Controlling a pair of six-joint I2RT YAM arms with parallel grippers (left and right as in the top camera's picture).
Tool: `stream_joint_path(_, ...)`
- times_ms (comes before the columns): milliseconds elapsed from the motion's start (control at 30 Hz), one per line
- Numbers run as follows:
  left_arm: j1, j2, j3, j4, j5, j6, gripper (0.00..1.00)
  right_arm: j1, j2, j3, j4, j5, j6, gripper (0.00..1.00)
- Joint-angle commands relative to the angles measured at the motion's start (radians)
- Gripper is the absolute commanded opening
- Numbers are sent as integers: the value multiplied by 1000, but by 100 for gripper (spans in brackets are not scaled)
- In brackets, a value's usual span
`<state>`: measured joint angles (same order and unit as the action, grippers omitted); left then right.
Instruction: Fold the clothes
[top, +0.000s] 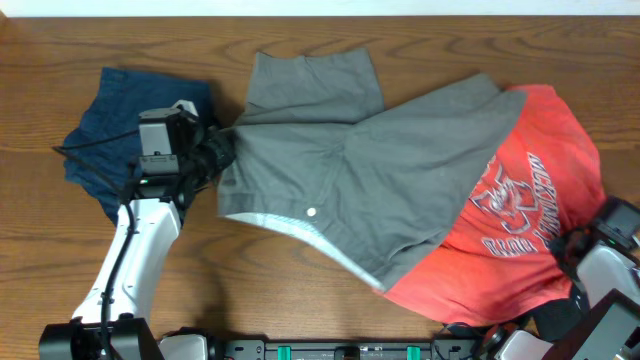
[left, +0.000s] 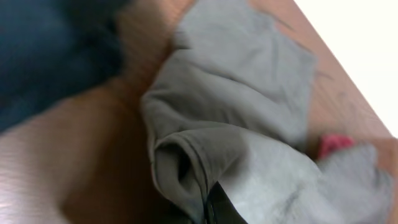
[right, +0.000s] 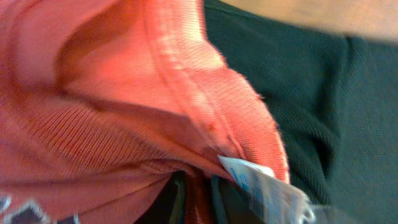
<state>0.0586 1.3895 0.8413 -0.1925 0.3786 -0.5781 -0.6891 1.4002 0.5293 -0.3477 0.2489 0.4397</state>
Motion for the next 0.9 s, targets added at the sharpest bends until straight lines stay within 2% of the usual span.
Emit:
stream_joint_path(0,44,-17,12,-11,-80,32,6,-72,19,-5,8,-72,23,18)
stream_joint_path(133,44,-17,12,-13,-84,32,7,-50,15,63,55,-467,-182,29)
stream_joint_path(367,44,-17,12,-33,-85,32,6,86,0,182,19,-827,-356,33)
stream_joint_path(467,44,-17,12,-53,-85,32,6,183,2,186,22,-816,-414,33)
stream_joint_path(567,44,-17,12,-54,-84,32,6,278,24,185,14,-695,-435,33)
stream_joint_path(633,43,-17,12,-55,-84,32,6,332,58,185,19,-624,-444,29)
stream_joint_path(867,43,-17,12,-55,-84,31,6,413,232,184,138,-618,-475,27)
